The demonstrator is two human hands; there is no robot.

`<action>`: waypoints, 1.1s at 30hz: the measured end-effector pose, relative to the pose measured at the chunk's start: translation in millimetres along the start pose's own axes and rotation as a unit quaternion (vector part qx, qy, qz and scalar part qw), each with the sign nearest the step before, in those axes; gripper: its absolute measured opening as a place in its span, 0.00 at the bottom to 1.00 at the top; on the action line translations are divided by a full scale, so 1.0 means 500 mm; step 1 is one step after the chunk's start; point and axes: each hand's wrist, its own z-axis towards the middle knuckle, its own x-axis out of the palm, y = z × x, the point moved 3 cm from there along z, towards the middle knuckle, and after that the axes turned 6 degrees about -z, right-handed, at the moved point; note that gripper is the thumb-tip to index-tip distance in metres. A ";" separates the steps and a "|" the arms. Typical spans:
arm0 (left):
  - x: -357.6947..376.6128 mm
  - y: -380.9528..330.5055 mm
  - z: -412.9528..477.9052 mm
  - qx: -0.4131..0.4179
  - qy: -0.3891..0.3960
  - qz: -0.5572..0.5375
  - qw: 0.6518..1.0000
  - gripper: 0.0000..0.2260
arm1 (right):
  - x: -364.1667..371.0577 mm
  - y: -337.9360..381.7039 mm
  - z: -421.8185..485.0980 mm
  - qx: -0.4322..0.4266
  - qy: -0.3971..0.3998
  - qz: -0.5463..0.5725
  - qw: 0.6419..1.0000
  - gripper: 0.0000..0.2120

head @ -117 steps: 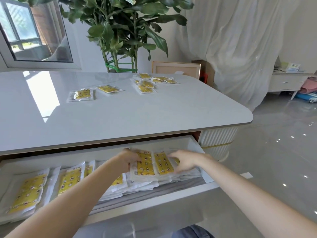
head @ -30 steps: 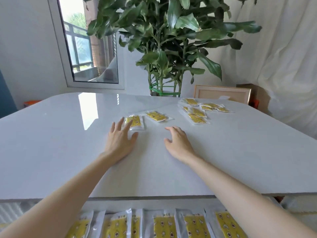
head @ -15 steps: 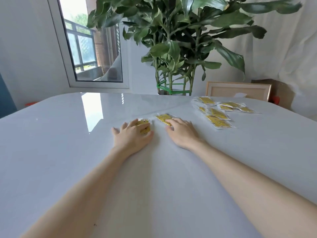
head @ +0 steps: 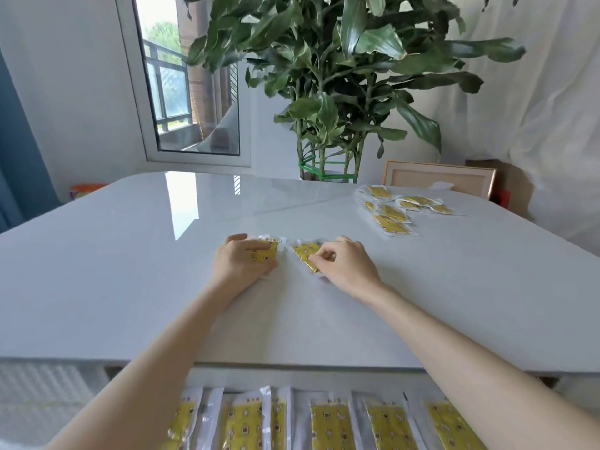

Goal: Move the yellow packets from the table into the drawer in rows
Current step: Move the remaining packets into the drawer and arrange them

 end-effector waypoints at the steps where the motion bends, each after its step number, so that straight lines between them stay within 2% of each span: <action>1: -0.006 0.000 -0.015 0.000 0.004 -0.011 1.000 0.17 | -0.005 0.002 -0.014 0.001 -0.002 -0.003 1.000 0.10; 5: -0.027 0.002 -0.057 -0.013 0.020 -0.030 0.999 0.20 | -0.027 0.007 -0.051 0.022 0.009 -0.005 1.000 0.10; 9: -0.040 0.003 -0.083 -0.063 0.050 -0.056 0.995 0.30 | -0.038 0.013 -0.058 0.081 0.058 -0.023 0.995 0.11; 13: -0.053 0.010 -0.097 -0.081 0.064 -0.075 0.992 0.36 | -0.039 0.026 -0.055 0.141 0.113 -0.047 0.983 0.25; 17: -0.057 0.008 -0.105 -0.081 0.074 -0.091 0.990 0.43 | -0.032 0.031 -0.033 0.189 0.130 -0.052 0.972 0.47; 18: -0.056 0.010 -0.106 -0.074 0.072 -0.105 0.989 0.44 | -0.028 0.032 -0.029 0.204 0.135 -0.035 0.969 0.48; 20: -0.053 0.012 -0.110 -0.049 0.060 -0.133 0.988 0.41 | -0.022 0.028 -0.022 0.213 0.137 0.007 0.967 0.42; 22: -0.051 0.015 -0.115 -0.030 0.044 -0.142 0.988 0.34 | -0.023 0.026 -0.027 0.215 0.128 0.050 0.967 0.33; 24: -0.053 0.019 -0.116 -0.022 0.021 -0.147 0.989 0.28 | -0.023 0.025 -0.035 0.213 0.121 0.088 0.966 0.29; 27: -0.069 0.019 -0.129 -0.012 -0.019 -0.171 0.985 0.25 | -0.019 0.031 -0.049 0.200 0.128 0.154 0.959 0.26; 30: -0.077 0.008 -0.157 0.015 -0.011 -0.163 0.986 0.22 | -0.024 0.035 -0.072 0.186 0.127 0.209 0.952 0.16; 33: -0.092 -0.002 -0.196 0.020 0.007 -0.176 0.984 0.21 | -0.048 0.042 -0.107 0.181 0.113 0.259 0.942 0.19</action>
